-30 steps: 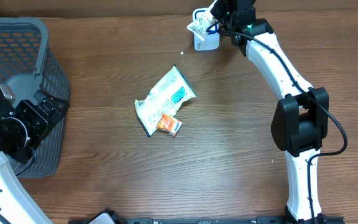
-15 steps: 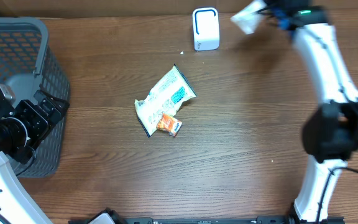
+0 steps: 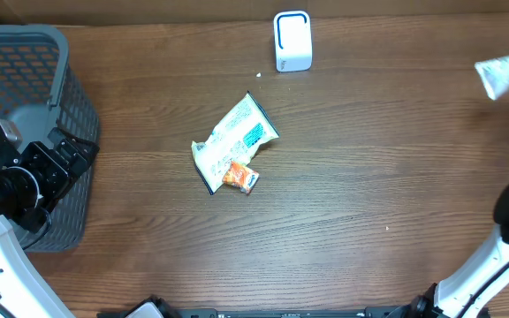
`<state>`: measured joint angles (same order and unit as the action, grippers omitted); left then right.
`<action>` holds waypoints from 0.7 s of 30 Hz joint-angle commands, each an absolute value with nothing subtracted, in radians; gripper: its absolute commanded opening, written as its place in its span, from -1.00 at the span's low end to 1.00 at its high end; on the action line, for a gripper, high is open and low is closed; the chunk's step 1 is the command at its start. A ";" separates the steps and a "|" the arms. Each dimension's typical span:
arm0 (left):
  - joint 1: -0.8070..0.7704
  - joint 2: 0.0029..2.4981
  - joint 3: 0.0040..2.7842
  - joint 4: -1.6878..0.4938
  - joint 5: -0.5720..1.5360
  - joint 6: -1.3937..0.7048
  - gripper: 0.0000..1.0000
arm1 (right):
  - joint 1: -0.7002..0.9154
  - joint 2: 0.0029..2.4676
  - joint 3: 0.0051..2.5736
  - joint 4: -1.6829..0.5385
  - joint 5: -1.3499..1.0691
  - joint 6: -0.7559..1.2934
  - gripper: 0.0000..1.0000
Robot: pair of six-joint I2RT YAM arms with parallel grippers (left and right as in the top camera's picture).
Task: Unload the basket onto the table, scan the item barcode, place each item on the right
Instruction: 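Carry the tube right and release it at the table edge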
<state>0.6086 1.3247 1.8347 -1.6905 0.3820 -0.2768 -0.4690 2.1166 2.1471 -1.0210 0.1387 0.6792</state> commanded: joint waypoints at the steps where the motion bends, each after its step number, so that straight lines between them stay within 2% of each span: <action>1: 0.602 1.324 1.831 -1.689 0.385 -0.254 0.99 | -0.534 2.132 2.164 -1.018 0.157 0.645 -0.93; 9: 0.602 1.324 1.831 -1.689 0.385 -0.254 1.00 | -0.636 2.220 2.160 -1.004 0.157 0.638 -0.93; 17: 0.602 1.324 1.831 -1.689 0.385 -0.254 1.00 | -0.621 2.321 2.160 -0.936 0.091 0.429 -0.93; 21: 0.602 1.324 1.831 -1.689 0.385 -0.254 0.99 | -0.619 2.347 2.160 -0.921 0.104 0.425 -0.91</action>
<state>0.6086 1.3247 1.8347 -1.6901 0.3820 -0.2768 -0.6266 2.3455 2.1464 -0.9421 0.1112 0.4835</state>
